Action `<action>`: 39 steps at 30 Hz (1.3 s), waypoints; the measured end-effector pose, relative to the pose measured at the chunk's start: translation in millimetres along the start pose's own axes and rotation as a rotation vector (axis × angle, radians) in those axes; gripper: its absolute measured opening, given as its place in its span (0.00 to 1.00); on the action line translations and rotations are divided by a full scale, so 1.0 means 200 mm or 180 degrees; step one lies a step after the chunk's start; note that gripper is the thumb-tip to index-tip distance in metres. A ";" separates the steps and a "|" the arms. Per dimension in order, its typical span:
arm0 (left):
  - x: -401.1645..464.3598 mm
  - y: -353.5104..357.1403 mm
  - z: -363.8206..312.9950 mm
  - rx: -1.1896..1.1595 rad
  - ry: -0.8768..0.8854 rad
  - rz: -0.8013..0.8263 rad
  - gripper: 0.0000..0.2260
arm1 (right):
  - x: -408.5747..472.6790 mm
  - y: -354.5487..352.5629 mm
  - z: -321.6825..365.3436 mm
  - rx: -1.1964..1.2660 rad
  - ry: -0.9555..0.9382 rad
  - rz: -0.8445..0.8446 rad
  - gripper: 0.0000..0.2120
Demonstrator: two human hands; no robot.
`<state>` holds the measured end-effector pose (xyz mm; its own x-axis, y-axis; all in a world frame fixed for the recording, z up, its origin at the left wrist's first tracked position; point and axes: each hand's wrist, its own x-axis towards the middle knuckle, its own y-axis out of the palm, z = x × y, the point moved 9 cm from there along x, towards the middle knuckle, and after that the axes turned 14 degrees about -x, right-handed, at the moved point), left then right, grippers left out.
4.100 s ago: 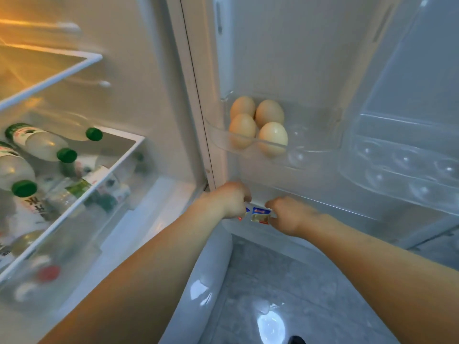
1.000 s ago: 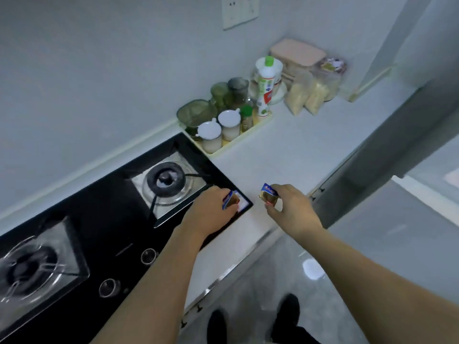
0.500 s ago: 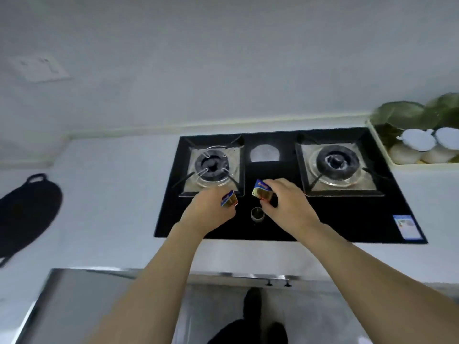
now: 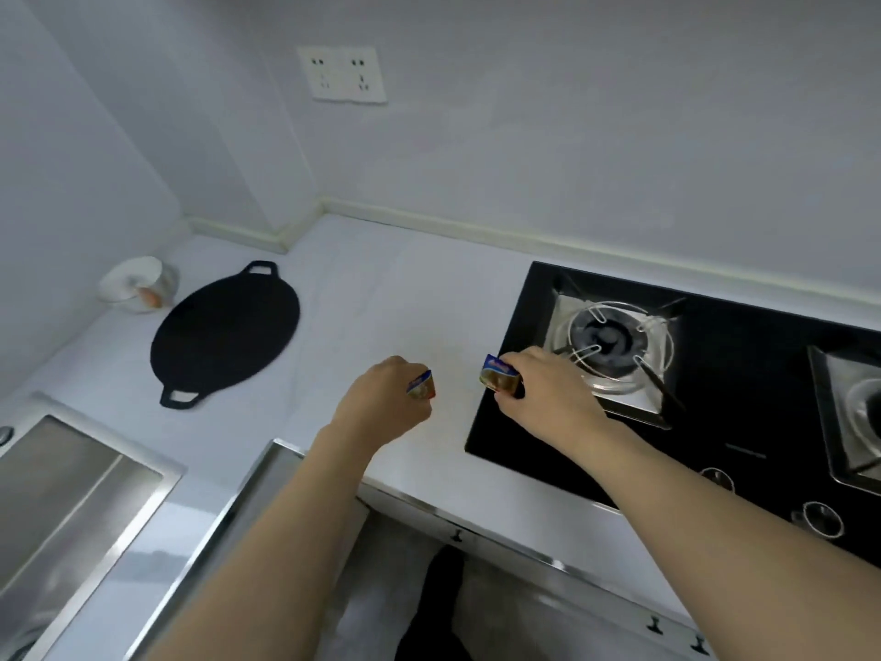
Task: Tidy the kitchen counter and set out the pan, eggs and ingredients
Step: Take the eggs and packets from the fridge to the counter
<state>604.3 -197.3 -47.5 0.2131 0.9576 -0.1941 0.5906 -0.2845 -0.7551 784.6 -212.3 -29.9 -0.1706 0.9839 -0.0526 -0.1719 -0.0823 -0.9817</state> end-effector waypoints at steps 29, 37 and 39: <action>0.89 -1.36 1.56 0.0464 -0.0771 -0.0655 0.14 | 1.93 0.48 1.68 -0.0548 -0.1479 0.0364 0.14; 1.32 -1.57 1.72 0.0980 -0.1064 -0.0676 0.14 | 2.40 0.58 1.87 -0.0769 -0.1554 0.0299 0.12; 1.39 -1.63 1.81 0.1064 -0.1097 -0.0575 0.15 | 2.50 0.63 1.94 -0.0745 -0.1676 0.0363 0.13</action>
<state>189.1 179.4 -81.3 -0.1719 0.9657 -0.1946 0.3011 -0.1366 -0.9438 301.4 207.6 -108.3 -0.6448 0.7548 -0.1208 0.0843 -0.0869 -0.9926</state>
